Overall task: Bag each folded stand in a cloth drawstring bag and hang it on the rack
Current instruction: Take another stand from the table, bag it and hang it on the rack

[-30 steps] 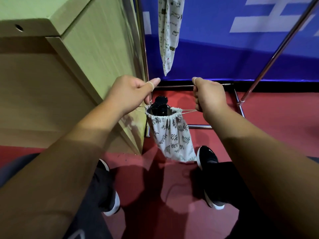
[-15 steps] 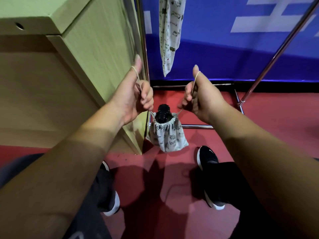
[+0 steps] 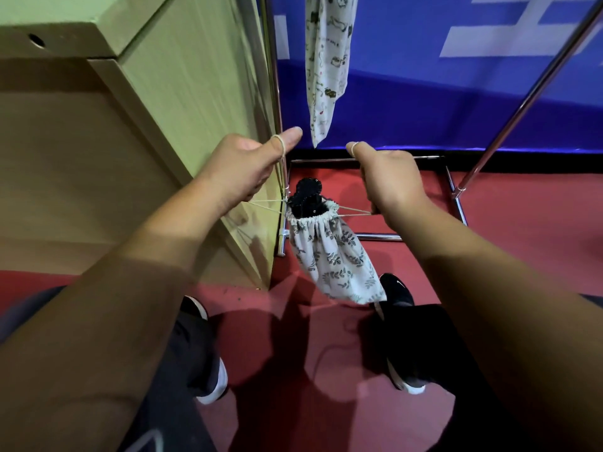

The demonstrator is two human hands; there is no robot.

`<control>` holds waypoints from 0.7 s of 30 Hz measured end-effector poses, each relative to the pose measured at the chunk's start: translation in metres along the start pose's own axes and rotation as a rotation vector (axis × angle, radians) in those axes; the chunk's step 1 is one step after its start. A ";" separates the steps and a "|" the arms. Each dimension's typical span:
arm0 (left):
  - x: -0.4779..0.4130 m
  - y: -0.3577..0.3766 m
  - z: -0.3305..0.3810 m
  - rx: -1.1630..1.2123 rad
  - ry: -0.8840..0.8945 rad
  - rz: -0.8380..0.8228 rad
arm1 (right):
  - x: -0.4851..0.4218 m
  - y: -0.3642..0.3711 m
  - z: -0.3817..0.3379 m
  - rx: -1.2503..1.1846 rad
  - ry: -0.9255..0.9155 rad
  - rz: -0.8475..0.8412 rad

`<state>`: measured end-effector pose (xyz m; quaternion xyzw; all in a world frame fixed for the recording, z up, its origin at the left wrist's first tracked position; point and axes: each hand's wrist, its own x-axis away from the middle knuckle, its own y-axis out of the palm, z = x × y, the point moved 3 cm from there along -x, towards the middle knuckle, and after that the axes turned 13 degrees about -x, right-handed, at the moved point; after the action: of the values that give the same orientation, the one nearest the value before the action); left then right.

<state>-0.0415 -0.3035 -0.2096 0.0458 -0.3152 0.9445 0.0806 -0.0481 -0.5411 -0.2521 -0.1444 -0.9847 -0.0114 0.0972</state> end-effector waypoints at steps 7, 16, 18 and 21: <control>-0.003 0.002 -0.009 -0.043 -0.033 -0.017 | -0.003 -0.008 -0.003 0.075 -0.067 0.056; -0.006 0.005 -0.011 0.018 -0.075 -0.018 | -0.003 -0.010 -0.006 0.092 -0.080 0.075; -0.005 0.007 -0.008 0.120 -0.061 -0.064 | -0.001 -0.011 -0.010 0.063 -0.064 0.085; -0.004 0.011 0.000 0.282 -0.027 -0.113 | -0.003 -0.013 -0.014 0.038 -0.035 0.080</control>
<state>-0.0399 -0.3126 -0.2166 0.0869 -0.1772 0.9727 0.1224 -0.0467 -0.5548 -0.2385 -0.1818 -0.9797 0.0138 0.0833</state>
